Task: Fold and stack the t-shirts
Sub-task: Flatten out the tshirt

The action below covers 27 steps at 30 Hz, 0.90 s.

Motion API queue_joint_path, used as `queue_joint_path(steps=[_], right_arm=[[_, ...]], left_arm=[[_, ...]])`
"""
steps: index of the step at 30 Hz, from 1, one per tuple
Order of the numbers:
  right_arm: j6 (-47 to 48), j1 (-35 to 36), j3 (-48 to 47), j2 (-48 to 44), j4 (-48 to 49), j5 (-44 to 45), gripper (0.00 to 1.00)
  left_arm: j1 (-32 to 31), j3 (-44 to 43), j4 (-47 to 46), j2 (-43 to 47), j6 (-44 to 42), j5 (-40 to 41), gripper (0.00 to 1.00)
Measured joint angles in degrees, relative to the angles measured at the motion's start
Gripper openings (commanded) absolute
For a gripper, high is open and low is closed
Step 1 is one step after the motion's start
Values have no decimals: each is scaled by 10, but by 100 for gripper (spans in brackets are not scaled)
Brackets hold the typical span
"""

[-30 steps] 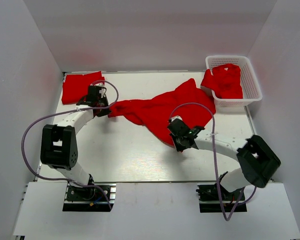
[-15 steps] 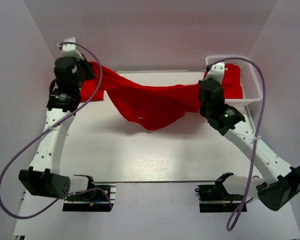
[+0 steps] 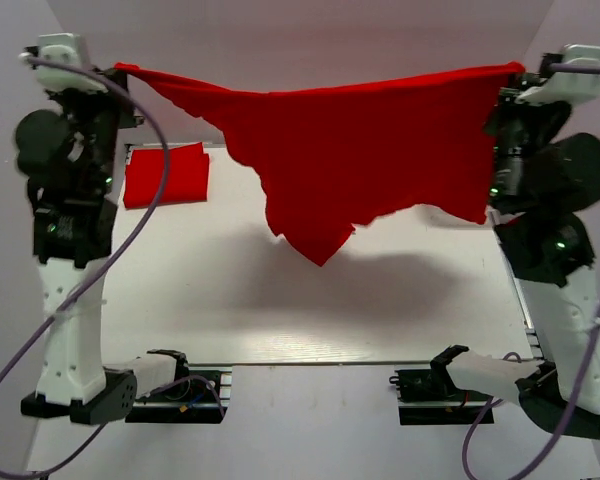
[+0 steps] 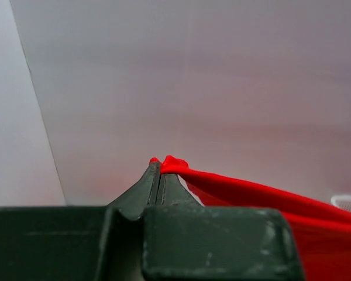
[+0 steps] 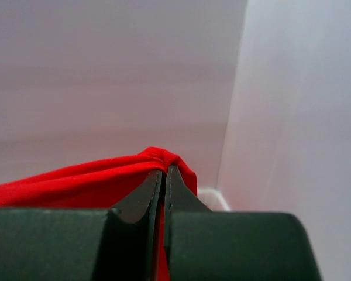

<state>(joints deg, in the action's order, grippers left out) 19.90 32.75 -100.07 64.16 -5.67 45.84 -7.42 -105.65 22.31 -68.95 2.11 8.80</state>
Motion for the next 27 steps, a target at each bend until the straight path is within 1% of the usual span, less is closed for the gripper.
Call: queue_joint_path(steps=[4,9,12,15,18,22,24,27], right_arm=[[21,0,-75,-15,-51,-61,0],[32,0,-106,-62,-97,-132,0],[29,0,-130,-86,-132,-192,0],[21,0,-156,-112,-158,-256,0],[14,-1,-165,-134,-172,-297,0],[9,-1,-148,-143,-170,-309,0],[5,-1,-111,-146,-155,-300,0],[1,0,-27,-146,-122,-251,0]], left_arm=[[-2,-54,-2,47,-30,-16,0],[-3,-149,-8,83,-58,-29,0],[-2,-208,-12,94,-69,-50,0],[-2,-236,-16,108,-75,-70,0],[-2,-247,-16,114,-78,-80,0],[-2,-239,-18,117,-81,-81,0],[-3,-226,-20,115,-82,-79,0],[-6,-204,-24,96,-81,-70,0]])
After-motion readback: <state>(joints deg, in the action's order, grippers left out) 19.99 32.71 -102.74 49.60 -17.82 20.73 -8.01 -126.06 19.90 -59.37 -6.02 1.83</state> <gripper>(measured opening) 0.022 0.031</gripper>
